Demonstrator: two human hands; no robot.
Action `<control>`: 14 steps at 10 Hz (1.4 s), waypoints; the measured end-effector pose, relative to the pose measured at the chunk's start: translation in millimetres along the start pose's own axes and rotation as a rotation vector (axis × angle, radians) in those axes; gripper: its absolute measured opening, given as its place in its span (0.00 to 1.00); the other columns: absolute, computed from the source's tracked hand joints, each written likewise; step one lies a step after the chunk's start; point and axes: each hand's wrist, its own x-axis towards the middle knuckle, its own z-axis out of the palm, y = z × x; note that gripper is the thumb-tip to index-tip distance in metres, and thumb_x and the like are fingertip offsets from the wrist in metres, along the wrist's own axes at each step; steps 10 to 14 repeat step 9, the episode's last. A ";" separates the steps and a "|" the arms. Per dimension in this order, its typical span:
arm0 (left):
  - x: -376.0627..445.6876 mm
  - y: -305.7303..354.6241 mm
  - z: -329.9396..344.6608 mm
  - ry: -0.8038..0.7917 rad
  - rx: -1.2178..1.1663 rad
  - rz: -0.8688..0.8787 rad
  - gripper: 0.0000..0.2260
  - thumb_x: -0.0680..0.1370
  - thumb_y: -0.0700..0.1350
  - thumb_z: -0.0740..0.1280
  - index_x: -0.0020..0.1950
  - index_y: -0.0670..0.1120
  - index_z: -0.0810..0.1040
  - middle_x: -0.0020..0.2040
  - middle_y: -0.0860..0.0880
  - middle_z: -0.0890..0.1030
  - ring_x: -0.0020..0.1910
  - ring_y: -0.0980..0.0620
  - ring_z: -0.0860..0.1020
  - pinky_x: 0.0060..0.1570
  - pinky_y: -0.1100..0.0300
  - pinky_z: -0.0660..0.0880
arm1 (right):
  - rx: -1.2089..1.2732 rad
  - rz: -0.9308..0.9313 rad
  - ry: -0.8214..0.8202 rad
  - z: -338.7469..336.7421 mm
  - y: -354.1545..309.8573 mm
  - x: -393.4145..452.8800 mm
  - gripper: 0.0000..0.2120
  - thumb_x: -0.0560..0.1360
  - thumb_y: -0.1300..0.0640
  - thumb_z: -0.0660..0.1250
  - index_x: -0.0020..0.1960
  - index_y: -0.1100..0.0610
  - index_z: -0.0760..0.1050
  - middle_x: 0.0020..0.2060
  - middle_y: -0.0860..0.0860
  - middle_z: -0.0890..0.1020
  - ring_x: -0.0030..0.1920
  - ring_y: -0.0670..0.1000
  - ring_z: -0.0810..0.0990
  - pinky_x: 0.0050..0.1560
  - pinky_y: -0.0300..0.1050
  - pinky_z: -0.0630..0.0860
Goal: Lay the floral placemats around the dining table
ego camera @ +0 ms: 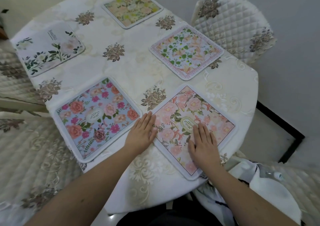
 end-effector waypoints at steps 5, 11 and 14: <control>-7.5 -16.4 -4.5 -0.045 0.071 0.029 0.29 0.84 0.62 0.43 0.81 0.51 0.40 0.80 0.52 0.38 0.79 0.54 0.38 0.77 0.53 0.37 | -0.038 0.150 -0.029 -11.5 18.9 -44.9 0.37 0.78 0.38 0.36 0.80 0.58 0.49 0.79 0.54 0.54 0.79 0.52 0.52 0.77 0.50 0.47; -30.9 33.8 -53.6 -0.121 -0.008 0.138 0.28 0.84 0.57 0.51 0.81 0.47 0.53 0.82 0.48 0.51 0.81 0.49 0.47 0.78 0.47 0.49 | 0.087 0.266 -0.140 -43.8 -0.4 -146.6 0.38 0.76 0.33 0.38 0.80 0.53 0.48 0.79 0.50 0.54 0.79 0.49 0.51 0.76 0.46 0.46; -30.9 33.8 -53.6 -0.121 -0.008 0.138 0.28 0.84 0.57 0.51 0.81 0.47 0.53 0.82 0.48 0.51 0.81 0.49 0.47 0.78 0.47 0.49 | 0.087 0.266 -0.140 -43.8 -0.4 -146.6 0.38 0.76 0.33 0.38 0.80 0.53 0.48 0.79 0.50 0.54 0.79 0.49 0.51 0.76 0.46 0.46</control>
